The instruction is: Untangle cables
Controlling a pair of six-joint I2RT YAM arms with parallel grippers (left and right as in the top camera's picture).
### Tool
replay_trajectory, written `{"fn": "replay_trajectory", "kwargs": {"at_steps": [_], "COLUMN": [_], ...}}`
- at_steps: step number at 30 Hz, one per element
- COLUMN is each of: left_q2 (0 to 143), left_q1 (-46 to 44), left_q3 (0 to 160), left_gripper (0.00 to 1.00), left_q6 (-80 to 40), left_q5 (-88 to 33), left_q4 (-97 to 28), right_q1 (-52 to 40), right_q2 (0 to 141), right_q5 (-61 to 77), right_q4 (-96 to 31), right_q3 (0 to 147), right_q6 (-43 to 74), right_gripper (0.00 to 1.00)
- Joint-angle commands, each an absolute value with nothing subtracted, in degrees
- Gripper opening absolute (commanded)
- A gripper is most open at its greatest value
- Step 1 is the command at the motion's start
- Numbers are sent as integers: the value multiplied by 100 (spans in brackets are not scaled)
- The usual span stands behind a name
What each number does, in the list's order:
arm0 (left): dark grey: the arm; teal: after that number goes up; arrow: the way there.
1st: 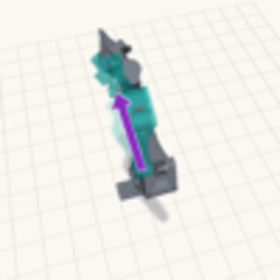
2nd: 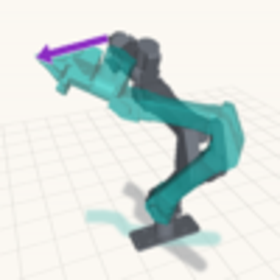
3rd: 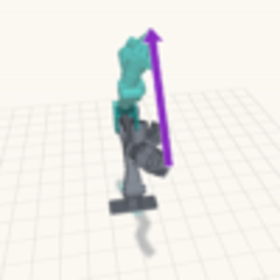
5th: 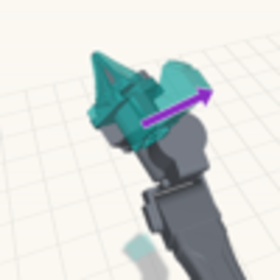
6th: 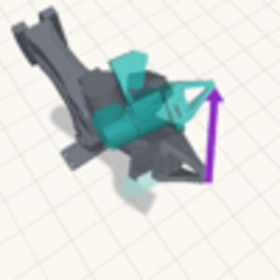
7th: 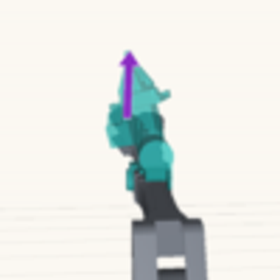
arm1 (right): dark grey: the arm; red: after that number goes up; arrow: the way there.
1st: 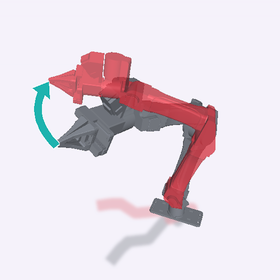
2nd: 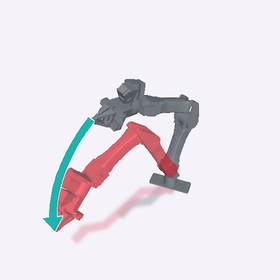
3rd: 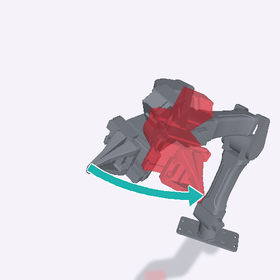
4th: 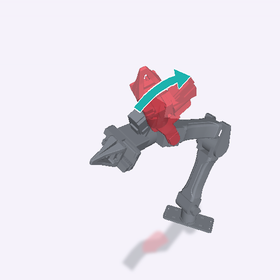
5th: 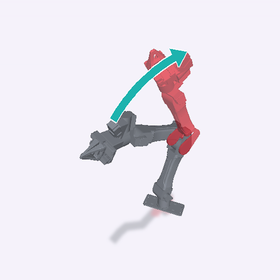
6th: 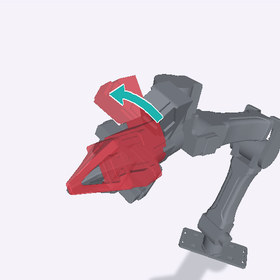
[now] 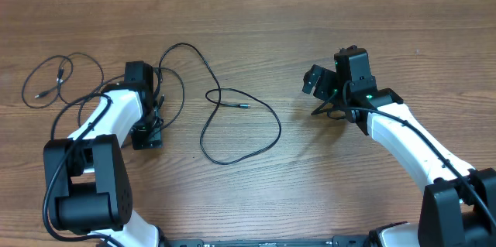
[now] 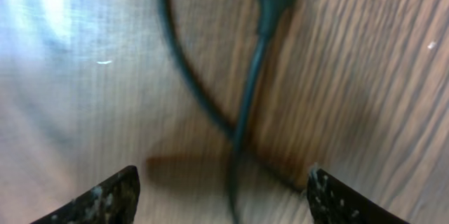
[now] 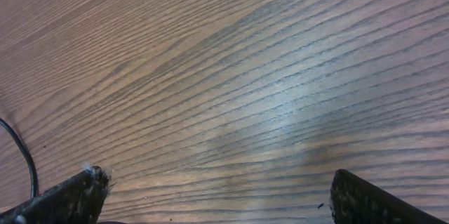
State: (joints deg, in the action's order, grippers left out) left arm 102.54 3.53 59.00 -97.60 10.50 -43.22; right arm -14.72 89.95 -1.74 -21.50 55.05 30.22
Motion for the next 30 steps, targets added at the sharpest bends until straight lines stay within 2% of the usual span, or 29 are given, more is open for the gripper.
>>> {"fn": "replay_trajectory", "kwargs": {"at_steps": [1,4,8,9,12,14,16,21,26,30], "left_q2": [10285,10285,10285,10287,10287,10287,10287,10235,9623,8923], "left_q1": [384,384,384,384,384,384,384,384,384,384], "left_q3": [5478,5199,4939,4880,4803,4803,4803,4845,5210,5533], "left_gripper": [72,66,53,48,20,15,4,4,4,4], "left_q6": [-10206,-10206,-10206,-10208,-10200,-10175,-10025,-9419,-9312,-8779], "left_q5": [1400,1441,1435,1433,1435,1437,1439,1431,1723,2257], "left_q4": [-3879,-3448,-3135,-3087,-3061,-3081,-3081,-3181,-4233,-4799], "right_q1": [-1487,-1487,-1487,-1487,-1487,-1487,-1487,-1487,-1487,-1487], "right_q2": [8991,8991,8991,8991,8991,8991,8991,8991,8991,8991], "right_q5": [-228,-226,-248,-248,-248,-248,-248,-248,-248,-248], "right_q4": [-2115,-2104,-2115,-2115,-2115,-2115,-2117,-2115,-2115,-2115], "right_q3": [5511,5511,5511,5511,5511,5511,5511,5511,5511,5511], "right_q6": [3035,3037,3035,3035,3035,3035,3035,3035,3035,3035], "right_gripper": [100,100,100,100,100,100,100,100,100,100]}}
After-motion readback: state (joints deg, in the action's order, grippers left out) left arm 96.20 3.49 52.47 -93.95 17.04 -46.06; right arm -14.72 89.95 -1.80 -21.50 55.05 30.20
